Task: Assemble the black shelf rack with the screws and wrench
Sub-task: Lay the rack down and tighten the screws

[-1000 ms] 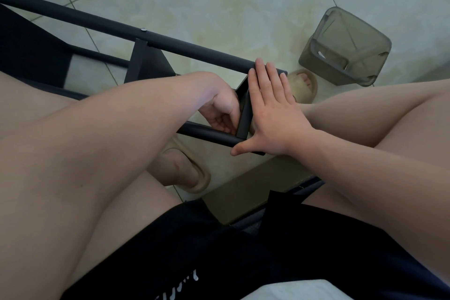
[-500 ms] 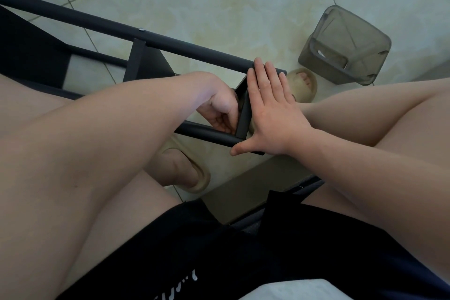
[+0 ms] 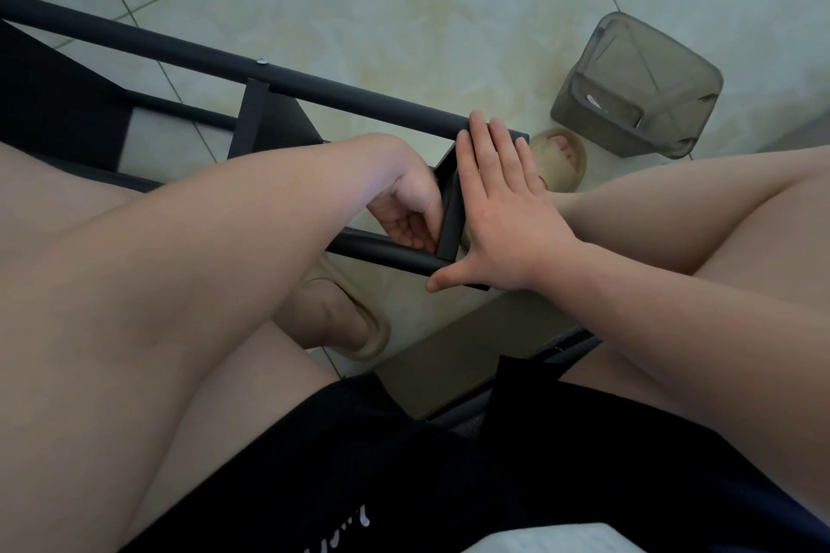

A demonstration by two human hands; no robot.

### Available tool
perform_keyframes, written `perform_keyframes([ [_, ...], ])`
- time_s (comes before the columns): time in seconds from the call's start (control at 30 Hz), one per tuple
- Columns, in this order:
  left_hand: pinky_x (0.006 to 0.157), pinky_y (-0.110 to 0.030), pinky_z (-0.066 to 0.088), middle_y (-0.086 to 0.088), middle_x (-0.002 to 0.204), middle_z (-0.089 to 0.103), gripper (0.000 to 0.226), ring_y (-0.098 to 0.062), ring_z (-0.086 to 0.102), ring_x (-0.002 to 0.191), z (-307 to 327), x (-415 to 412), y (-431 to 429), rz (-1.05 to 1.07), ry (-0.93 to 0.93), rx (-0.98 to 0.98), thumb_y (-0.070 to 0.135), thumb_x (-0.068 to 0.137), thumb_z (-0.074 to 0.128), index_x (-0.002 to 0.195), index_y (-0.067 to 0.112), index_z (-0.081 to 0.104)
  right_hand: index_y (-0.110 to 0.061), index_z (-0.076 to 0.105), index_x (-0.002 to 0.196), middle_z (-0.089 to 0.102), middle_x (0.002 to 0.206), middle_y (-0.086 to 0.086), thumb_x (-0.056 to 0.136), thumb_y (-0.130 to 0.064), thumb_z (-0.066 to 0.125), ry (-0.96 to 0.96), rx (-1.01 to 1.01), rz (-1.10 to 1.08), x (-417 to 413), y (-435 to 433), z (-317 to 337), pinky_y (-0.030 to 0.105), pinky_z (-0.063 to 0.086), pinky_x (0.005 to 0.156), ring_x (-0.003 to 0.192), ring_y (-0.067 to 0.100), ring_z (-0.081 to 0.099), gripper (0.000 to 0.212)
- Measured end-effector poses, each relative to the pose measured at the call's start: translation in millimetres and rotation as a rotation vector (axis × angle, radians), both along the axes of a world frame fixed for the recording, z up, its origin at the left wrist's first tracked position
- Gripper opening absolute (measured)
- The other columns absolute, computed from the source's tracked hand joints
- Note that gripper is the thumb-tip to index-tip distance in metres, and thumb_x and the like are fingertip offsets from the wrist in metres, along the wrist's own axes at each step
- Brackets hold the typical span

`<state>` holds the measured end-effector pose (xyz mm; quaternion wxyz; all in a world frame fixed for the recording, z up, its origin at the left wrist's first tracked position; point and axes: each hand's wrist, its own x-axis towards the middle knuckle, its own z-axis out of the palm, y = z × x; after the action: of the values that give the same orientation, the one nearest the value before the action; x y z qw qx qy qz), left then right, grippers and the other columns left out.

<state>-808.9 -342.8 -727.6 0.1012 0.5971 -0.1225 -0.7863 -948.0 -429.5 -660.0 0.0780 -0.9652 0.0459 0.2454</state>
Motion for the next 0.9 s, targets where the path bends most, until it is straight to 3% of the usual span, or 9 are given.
perform_keyframes([
  [0.47, 0.064, -0.024, 0.057, -0.007, 0.073, 0.069, 0.015, -0.014, 0.066, 0.065, -1, -1, -3, 0.015, 0.013, -0.035, -0.006, 0.09, 0.06, 0.087, 0.005, 0.07, 0.0, -0.018, 0.157, -0.029, 0.164, 0.018, 0.052, -0.095, 0.062, 0.013, 0.019, -0.001, 1, -1, 1, 0.046, -0.016, 0.123, 0.152, 0.034, -0.027, 0.162],
  [0.7, 0.079, -0.028, 0.055, -0.006, 0.083, 0.071, 0.012, -0.015, 0.068, 0.077, -4, 3, 4, 0.056, 0.11, -0.005, -0.001, 0.09, 0.063, 0.091, 0.008, 0.071, 0.0, -0.019, 0.156, -0.031, 0.163, 0.018, 0.053, -0.094, 0.063, 0.019, 0.016, 0.001, 1, 0, 2, 0.047, -0.016, 0.124, 0.151, 0.034, -0.028, 0.162],
  [0.9, 0.079, -0.028, 0.054, -0.005, 0.084, 0.07, 0.019, -0.015, 0.067, 0.078, -7, 1, 7, 0.093, 0.148, -0.015, -0.006, 0.091, 0.058, 0.088, 0.009, 0.07, 0.0, -0.019, 0.156, -0.03, 0.163, 0.017, 0.053, -0.094, 0.062, 0.013, 0.014, 0.001, 1, 0, 3, 0.045, -0.017, 0.122, 0.152, 0.034, -0.027, 0.162],
])
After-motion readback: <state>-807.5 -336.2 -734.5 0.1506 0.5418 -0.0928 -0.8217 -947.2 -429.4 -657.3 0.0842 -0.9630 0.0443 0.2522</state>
